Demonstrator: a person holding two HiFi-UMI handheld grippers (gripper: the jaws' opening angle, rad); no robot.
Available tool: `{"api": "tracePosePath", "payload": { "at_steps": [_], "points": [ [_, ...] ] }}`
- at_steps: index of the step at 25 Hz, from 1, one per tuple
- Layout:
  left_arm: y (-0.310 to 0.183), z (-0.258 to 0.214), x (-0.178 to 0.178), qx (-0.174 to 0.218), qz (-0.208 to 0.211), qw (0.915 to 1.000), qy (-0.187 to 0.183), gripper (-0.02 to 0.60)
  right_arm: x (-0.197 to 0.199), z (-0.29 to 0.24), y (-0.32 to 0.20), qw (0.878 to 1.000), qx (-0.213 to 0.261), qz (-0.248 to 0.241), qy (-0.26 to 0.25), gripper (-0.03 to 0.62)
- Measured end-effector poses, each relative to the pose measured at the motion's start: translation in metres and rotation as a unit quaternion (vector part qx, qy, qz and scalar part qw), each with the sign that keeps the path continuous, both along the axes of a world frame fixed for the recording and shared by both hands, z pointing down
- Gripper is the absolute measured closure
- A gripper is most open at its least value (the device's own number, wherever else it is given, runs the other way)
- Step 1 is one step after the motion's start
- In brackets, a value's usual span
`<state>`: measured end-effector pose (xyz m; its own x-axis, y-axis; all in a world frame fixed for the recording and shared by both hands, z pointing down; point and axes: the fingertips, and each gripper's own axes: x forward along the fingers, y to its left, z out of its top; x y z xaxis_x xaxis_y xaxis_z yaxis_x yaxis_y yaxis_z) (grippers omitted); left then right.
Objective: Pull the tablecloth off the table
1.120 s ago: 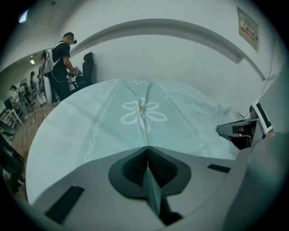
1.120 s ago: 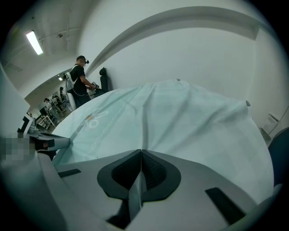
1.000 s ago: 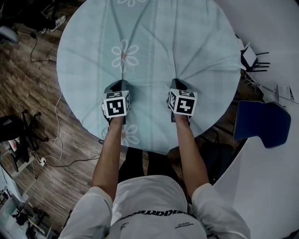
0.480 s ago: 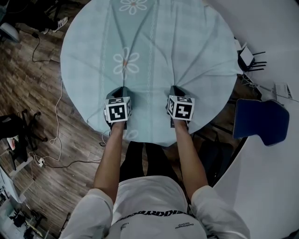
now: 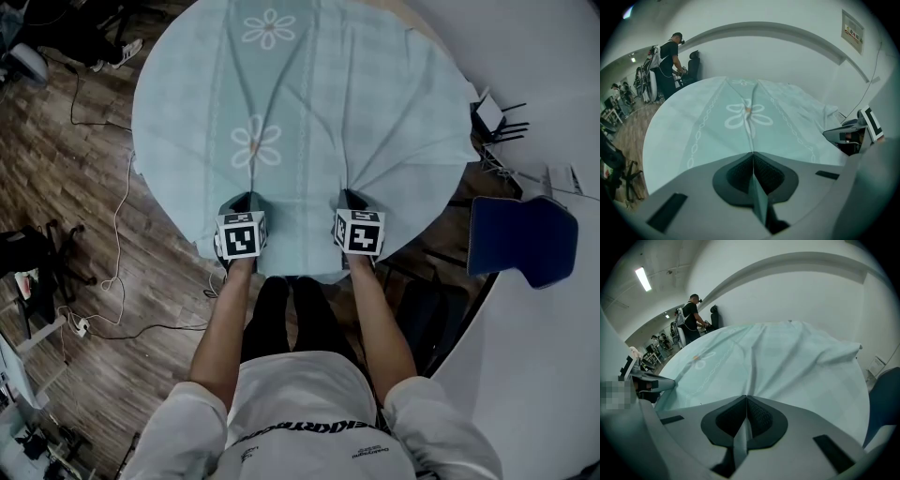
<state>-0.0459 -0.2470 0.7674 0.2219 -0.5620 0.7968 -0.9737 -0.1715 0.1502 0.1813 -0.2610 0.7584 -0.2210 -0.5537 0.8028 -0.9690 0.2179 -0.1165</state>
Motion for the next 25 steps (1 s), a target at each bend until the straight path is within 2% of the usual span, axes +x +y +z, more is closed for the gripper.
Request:
{"api": "tracePosePath", "payload": {
  "at_steps": [10,20,25],
  "points": [
    [0.068,-0.005,0.000,-0.013,0.012,0.9998,0.008,0.566,-0.003,-0.002,0.061,1.000,-0.023,-0.007,-0.008,0.559],
    [0.147,-0.006,-0.003,-0.052,0.055,0.9970,0.017,0.566,-0.005,-0.004,0.136,0.996,-0.075,-0.032,-0.026,0.559],
    [0.176,-0.024,-0.005,-0.042,0.087,0.9952,0.015,0.566,-0.011,-0.029,0.165,0.997,-0.049,-0.050,-0.025,0.559]
  ]
}}
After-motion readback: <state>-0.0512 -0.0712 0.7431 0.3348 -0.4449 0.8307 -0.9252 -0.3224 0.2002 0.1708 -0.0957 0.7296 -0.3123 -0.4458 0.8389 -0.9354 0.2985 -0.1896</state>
